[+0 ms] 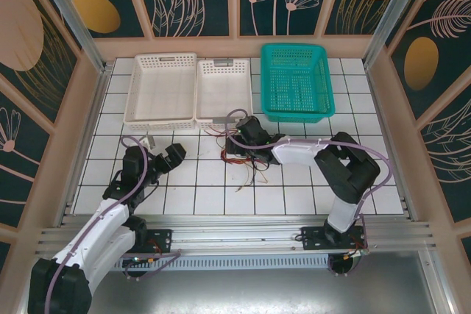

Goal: Untangle the cables

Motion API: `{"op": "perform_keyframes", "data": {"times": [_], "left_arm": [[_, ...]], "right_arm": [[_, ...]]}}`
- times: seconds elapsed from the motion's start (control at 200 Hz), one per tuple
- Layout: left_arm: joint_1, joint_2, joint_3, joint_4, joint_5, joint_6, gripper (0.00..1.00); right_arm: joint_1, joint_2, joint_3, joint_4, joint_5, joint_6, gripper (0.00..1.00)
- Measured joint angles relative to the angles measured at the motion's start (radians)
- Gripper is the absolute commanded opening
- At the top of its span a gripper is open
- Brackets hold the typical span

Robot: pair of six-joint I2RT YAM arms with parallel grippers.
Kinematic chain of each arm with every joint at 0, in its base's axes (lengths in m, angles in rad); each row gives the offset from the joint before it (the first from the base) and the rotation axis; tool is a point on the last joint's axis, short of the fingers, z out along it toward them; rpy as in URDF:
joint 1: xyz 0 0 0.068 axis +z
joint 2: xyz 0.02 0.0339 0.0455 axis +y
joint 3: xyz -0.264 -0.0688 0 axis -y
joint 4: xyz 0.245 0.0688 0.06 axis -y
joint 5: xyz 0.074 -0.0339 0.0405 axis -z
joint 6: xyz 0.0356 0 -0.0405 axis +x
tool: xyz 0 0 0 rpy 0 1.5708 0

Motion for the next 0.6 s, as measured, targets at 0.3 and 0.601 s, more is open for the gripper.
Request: {"op": "perform_keyframes", "data": {"times": [0.3,0.601], "left_arm": [[-0.008,0.013,-0.001,0.005,-0.011,-0.005,0.96],[-0.02,0.008,-0.015,0.008,-0.018,-0.008,0.96]], "right_arm": [[0.025,0.037,0.07,-0.027,0.024,0.025,0.58],[0.026,0.097,0.104,-0.02,0.025,0.028,0.44]]}}
